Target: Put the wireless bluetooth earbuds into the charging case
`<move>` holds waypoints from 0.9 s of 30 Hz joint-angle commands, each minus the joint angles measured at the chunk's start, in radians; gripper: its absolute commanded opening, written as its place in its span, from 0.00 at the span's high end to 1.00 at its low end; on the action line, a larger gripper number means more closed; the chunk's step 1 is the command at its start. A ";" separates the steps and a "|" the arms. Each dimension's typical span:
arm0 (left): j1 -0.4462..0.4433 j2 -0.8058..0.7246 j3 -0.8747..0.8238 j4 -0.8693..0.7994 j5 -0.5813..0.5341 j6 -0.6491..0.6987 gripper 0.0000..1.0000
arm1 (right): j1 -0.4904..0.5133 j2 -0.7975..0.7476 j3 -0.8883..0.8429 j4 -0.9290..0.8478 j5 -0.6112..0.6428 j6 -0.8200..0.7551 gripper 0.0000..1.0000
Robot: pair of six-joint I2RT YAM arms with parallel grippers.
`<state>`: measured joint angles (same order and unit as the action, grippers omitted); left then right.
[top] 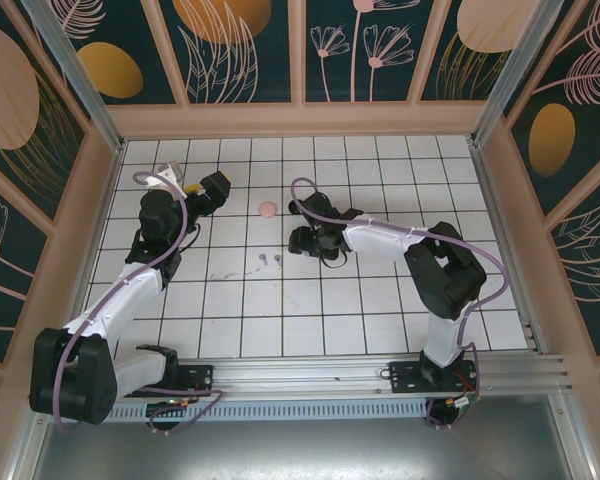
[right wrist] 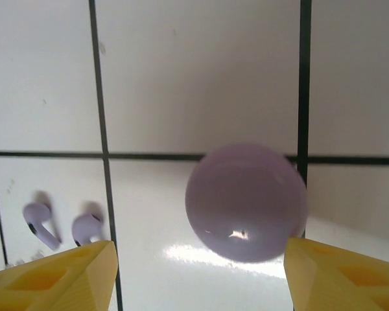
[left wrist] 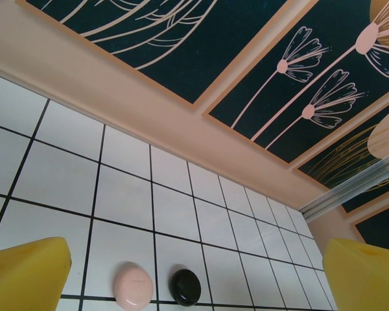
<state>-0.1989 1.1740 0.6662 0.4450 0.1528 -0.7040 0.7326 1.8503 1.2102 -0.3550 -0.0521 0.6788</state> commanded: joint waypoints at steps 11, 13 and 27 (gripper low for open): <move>-0.003 -0.013 0.023 0.027 0.023 0.022 0.01 | -0.036 0.074 0.113 -0.126 0.107 0.059 0.28; -0.003 -0.008 0.023 0.031 0.024 0.020 0.01 | -0.034 0.082 0.120 -0.128 0.115 0.097 0.27; -0.003 0.007 0.024 0.048 0.036 0.011 0.01 | -0.013 0.203 0.225 -0.220 0.202 0.066 0.29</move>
<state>-0.1989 1.1790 0.6662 0.4530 0.1749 -0.7010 0.7147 2.0277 1.4162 -0.5068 0.0887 0.7639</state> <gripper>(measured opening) 0.988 0.709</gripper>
